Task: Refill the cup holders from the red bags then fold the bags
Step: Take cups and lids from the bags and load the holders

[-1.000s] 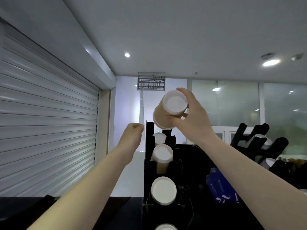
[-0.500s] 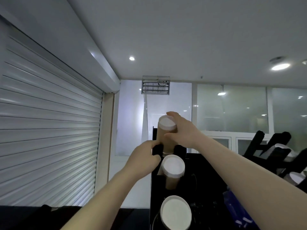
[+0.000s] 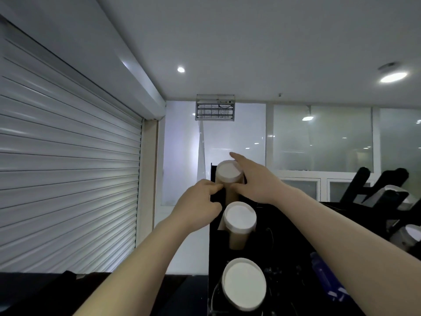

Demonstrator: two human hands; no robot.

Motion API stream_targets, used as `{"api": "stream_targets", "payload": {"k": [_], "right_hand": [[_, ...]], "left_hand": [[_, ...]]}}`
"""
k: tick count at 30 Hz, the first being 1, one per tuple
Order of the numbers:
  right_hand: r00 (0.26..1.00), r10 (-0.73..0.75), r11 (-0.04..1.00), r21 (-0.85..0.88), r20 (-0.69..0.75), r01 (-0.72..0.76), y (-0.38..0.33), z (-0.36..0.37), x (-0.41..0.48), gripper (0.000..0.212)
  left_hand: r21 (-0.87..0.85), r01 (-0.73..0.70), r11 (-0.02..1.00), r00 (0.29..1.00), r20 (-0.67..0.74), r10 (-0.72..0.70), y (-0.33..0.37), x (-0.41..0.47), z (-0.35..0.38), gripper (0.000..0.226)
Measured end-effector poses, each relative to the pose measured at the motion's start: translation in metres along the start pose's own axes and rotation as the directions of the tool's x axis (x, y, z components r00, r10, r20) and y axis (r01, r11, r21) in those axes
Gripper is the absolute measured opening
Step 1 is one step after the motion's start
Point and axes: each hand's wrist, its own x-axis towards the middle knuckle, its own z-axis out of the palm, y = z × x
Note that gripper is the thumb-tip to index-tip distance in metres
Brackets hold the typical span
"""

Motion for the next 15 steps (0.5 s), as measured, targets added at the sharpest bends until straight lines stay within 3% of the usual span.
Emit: {"api": "stream_targets", "payload": {"k": [5, 9, 15], "right_hand": [[0.977, -0.172, 0.973, -0.176, -0.125, 0.148, 0.003, -0.01, -0.022, 0.053], [0.973, -0.213, 0.895, -0.38, 0.093, 0.232, 0.012, 0.001, -0.037, 0.054], [0.976, -0.173, 0.875, -0.433, 0.136, 0.216, 0.004, -0.003, -0.025, 0.053]], "left_hand": [[0.037, -0.031, 0.999, 0.998, 0.051, 0.029, -0.006, 0.002, -0.003, 0.063], [0.087, -0.041, 0.995, 0.999, 0.03, 0.039, -0.01, 0.001, 0.002, 0.065], [0.236, -0.065, 0.97, 0.998, 0.02, 0.062, -0.006, -0.001, 0.004, 0.066]]}}
